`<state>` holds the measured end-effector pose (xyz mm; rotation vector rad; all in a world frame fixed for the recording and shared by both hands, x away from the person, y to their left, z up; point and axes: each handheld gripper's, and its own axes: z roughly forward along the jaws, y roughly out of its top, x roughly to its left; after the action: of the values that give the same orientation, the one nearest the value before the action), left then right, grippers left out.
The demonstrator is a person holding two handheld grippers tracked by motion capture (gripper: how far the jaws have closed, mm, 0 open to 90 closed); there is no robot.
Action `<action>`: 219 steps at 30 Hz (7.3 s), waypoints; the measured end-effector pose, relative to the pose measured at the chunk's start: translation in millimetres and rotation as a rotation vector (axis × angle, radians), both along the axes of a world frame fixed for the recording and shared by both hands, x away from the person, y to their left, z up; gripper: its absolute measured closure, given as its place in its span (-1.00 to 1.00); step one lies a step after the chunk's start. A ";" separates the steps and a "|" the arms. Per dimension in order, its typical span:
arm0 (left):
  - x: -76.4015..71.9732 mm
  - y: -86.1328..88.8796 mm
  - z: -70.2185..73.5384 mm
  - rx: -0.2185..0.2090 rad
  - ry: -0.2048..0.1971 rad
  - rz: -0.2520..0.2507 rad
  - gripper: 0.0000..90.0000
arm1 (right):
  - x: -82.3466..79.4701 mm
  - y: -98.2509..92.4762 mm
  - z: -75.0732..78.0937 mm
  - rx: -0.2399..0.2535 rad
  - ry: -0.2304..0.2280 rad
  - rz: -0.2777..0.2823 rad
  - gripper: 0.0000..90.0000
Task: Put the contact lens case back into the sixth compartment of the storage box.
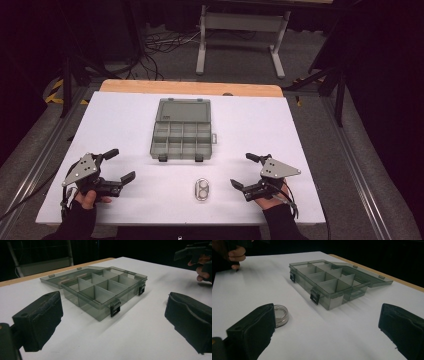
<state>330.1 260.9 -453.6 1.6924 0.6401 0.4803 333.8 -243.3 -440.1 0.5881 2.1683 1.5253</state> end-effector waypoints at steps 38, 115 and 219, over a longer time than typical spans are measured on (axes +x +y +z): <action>-1.4 -0.4 4.2 0.029 -0.003 -0.008 -0.94 | 12.1 34.4 21.4 -0.077 0.031 0.112 -0.93; -0.4 -3.0 2.8 0.046 -0.003 -0.027 -0.94 | 23.8 109.0 21.4 -0.452 0.219 0.421 -0.89; -0.5 -3.0 3.0 0.043 -0.002 -0.033 -0.94 | 27.0 115.6 32.9 -0.536 0.121 0.413 -0.42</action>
<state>329.5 257.9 -450.5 1.7397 0.6036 0.4756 360.8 -127.7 -407.2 0.0538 2.7665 1.0132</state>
